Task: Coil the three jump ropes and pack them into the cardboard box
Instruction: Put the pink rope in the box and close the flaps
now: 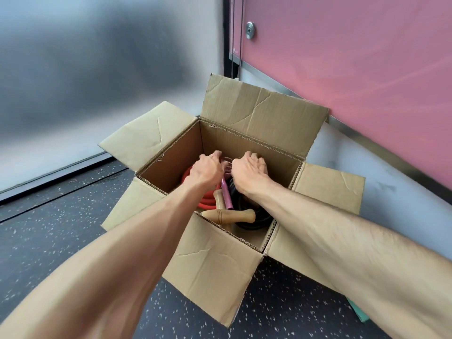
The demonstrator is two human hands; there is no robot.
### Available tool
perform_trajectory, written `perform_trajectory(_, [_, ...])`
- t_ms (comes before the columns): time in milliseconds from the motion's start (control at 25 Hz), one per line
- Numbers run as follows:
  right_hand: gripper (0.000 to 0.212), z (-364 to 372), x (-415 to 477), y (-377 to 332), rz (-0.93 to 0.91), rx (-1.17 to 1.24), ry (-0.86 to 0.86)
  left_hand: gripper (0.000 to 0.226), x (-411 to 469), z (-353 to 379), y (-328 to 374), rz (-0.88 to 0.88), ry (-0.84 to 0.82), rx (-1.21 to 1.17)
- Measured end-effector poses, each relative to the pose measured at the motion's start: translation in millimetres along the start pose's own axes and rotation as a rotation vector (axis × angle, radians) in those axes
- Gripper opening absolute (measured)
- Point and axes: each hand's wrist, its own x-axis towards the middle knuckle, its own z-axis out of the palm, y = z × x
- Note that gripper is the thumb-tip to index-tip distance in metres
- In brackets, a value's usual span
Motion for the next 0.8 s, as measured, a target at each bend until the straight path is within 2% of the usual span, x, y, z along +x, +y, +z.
perform_trajectory(120, [0.043,-6.5,-25.0,-3.8,0.013,0.013,0.059,0.031,-28.8,-16.1,-9.4,0.041,0.041,0.029])
perform_trajectory(240, [0.04,-12.8,-70.2,-14.7,-0.166,0.147,0.199,0.03,-70.7,-39.7,-20.7,0.109,0.058,0.182])
perform_trajectory(320, [0.045,-17.0,-106.9,-26.8,-0.259,0.309,0.102,0.033,-96.9,-55.5,-33.3,0.138,0.046,0.23])
perform_trajectory(400, [0.048,-17.5,-137.0,-36.9,-0.305,0.343,-0.038,0.036,-122.6,-69.3,-48.3,0.19,-0.03,0.227])
perform_trajectory(480, [0.035,-14.7,-156.7,-40.8,-0.311,0.326,-0.067,0.041,-142.6,-76.3,-61.3,0.267,-0.082,0.242])
perform_trajectory(560, [0.016,-13.6,-168.3,-43.1,-0.242,0.417,-0.027,0.044,-155.7,-77.8,-70.9,0.3,-0.083,0.273])
perform_trajectory(640, [0.017,-13.1,-176.7,-46.9,-0.144,0.49,0.001,0.042,-166.3,-75.6,-73.8,0.266,-0.077,0.272])
perform_trajectory(800, [0.035,-17.7,-197.0,-67.4,-0.174,0.435,0.026,0.035,-206.5,-70.6,-90.8,0.104,0.0,0.21])
